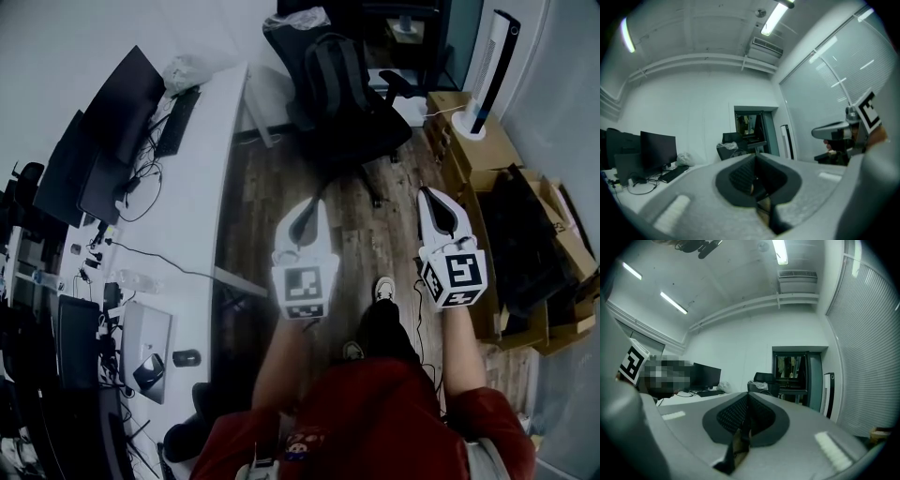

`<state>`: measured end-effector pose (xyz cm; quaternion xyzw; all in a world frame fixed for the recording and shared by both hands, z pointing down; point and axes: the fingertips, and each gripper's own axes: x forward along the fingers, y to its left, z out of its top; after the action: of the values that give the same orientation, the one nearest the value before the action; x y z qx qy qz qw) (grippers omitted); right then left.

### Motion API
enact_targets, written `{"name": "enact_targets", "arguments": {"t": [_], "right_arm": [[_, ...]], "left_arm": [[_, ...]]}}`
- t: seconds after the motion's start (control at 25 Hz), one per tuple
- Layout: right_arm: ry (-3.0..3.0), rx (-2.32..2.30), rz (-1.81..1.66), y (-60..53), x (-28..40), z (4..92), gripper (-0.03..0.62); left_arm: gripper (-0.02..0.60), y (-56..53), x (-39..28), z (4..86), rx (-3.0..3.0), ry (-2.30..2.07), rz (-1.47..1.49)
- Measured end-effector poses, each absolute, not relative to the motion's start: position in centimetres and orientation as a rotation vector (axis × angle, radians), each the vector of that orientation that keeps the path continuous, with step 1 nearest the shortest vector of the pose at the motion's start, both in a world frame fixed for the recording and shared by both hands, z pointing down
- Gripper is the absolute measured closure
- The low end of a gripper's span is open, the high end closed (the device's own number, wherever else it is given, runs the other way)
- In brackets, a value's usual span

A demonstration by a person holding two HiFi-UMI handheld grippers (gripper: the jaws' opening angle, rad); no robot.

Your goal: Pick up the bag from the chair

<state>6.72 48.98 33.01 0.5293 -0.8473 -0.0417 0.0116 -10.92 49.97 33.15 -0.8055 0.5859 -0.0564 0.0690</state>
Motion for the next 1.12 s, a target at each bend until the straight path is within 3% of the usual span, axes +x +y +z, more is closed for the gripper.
{"name": "enact_targets", "arguments": {"t": [0.44,1.12], "right_arm": [[-2.619,1.640,-0.103,41.1,7.6,35.1,0.594],[-2.635,1.625,0.055,19.9,13.7,37.9,0.594]], "left_arm": [[0.583,41.8,-9.9,34.6,-2.439,1.782,-0.201],[0.583,21.8,-5.3,37.3,-2.437,1.883,-0.296]]}}
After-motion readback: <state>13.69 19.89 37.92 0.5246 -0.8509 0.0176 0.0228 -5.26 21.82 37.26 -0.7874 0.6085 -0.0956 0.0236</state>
